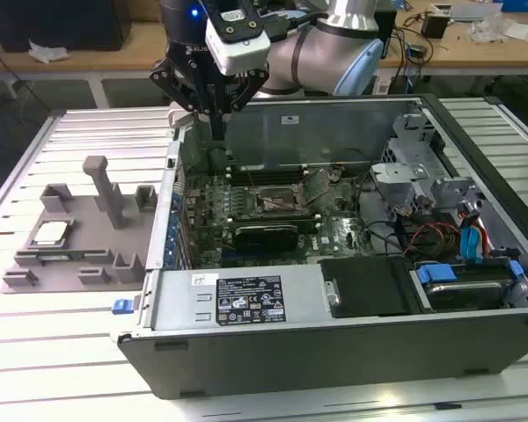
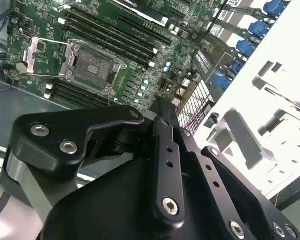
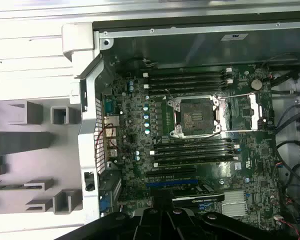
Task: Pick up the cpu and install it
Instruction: 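Reach for the cpu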
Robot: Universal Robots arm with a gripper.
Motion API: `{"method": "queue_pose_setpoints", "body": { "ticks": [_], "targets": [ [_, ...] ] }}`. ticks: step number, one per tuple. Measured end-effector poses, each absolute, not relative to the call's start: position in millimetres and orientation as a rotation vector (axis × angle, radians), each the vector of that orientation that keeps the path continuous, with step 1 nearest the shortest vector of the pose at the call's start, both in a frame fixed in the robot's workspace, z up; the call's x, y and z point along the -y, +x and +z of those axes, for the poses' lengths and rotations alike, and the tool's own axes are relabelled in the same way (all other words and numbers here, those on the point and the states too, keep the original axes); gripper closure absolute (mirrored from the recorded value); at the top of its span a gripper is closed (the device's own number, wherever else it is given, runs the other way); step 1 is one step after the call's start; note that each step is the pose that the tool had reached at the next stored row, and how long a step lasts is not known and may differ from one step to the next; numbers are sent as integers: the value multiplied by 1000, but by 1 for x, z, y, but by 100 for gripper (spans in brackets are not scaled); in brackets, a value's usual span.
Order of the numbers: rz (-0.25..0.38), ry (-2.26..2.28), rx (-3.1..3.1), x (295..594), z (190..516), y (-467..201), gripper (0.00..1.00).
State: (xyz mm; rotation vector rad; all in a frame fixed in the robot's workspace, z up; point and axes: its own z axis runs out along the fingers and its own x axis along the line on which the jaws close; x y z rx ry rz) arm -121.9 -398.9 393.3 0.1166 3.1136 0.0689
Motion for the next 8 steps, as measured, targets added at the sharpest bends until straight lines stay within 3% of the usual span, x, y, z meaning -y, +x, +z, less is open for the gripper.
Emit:
{"method": "queue_pose_setpoints", "body": {
  "ticks": [8],
  "targets": [
    [69, 117, -3114, 399, 393, -122, 89]
  ]
}}
